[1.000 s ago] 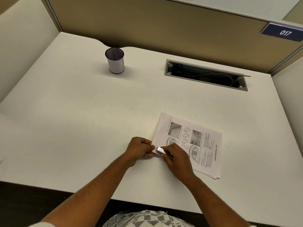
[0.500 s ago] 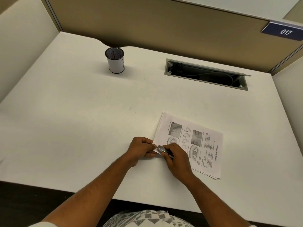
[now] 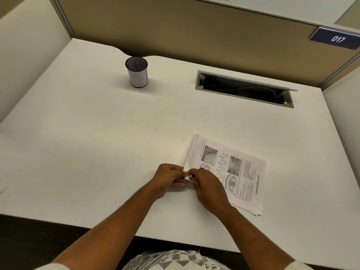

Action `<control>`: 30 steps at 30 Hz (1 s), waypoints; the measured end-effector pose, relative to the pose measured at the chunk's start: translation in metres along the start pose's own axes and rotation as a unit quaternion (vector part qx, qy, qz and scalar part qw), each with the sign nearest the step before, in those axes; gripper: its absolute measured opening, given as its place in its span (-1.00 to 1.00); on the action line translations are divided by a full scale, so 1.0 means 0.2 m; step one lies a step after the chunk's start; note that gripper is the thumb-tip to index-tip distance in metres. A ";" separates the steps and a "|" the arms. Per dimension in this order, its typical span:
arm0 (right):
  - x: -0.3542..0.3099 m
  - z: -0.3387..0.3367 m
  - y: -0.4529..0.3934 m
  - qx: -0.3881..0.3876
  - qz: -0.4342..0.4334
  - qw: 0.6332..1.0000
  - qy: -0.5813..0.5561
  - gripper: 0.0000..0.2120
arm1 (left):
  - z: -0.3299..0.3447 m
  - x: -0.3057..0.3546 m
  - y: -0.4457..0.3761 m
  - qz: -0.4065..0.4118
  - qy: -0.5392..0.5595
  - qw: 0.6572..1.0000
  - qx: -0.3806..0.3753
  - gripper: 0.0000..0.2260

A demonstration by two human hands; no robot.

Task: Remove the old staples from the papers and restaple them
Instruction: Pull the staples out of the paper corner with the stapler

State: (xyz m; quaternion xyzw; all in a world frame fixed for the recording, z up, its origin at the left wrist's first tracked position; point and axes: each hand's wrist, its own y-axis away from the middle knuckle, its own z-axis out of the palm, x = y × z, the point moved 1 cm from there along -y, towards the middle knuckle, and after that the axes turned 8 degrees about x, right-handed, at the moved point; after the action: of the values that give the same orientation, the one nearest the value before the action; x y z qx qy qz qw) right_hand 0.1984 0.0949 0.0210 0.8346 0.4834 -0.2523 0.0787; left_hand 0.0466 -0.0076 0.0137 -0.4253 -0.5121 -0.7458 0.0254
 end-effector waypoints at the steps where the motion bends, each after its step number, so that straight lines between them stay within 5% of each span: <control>1: 0.00 0.00 0.00 -0.002 -0.003 1.000 0.005 -0.76 | 0.00 0.00 0.00 -0.012 0.015 1.000 -0.003 -0.76; 7: 0.00 0.00 -0.01 -0.012 -0.026 0.999 0.035 -0.76 | -0.01 0.00 0.01 -0.047 0.064 0.997 -0.007 -0.78; 16: -0.02 0.02 0.00 0.039 -0.012 0.999 -0.010 -0.87 | 0.02 0.01 0.01 0.040 -0.024 0.998 0.044 -0.89; 30: -0.01 0.03 -0.04 0.020 0.047 0.999 -0.004 -0.89 | 0.03 0.00 0.02 0.053 -0.037 0.997 0.041 -0.80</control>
State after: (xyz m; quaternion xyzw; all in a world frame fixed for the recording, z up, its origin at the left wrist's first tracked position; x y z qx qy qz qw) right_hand 0.1882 0.0945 0.0173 0.8570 0.4379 -0.2609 0.0757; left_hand 0.0515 -0.0034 0.0173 -0.4774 -0.5196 -0.7058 0.0631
